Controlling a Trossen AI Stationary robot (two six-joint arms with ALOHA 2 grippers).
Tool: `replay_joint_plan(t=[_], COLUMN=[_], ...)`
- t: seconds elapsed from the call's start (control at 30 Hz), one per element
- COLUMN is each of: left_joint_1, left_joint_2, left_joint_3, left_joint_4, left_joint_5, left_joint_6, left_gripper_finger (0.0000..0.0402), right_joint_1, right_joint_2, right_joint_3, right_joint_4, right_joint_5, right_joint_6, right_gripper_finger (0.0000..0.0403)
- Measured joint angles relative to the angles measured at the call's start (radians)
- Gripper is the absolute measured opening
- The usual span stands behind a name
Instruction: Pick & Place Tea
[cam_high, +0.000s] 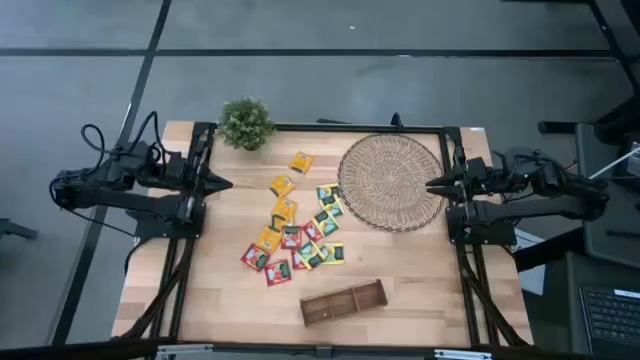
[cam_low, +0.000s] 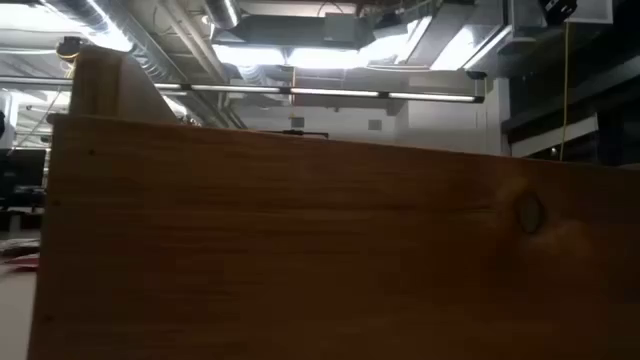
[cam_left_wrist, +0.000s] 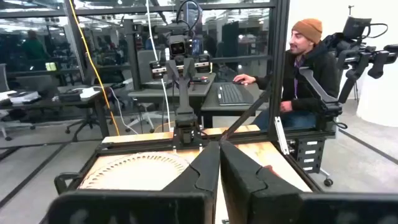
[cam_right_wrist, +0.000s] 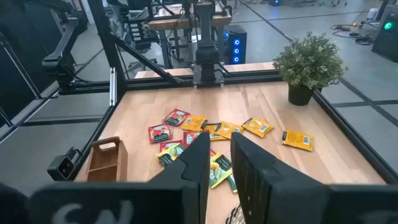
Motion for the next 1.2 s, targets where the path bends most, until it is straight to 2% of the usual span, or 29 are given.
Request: replay_joint_plan(t=[1.2], left_joint_1=[0.000], left_joint_2=[0.000], left_joint_3=[0.000], left_joint_4=[0.000], left_joint_5=[0.000], left_joint_6=[0.000], left_gripper_finger=[0.0012], right_joint_1=[0.000], right_joint_2=[0.000], right_joint_3=[0.000], right_joint_4=[0.000], right_joint_5=[0.000], right_joint_6=[0.000], right_gripper_finger=[0.0067])
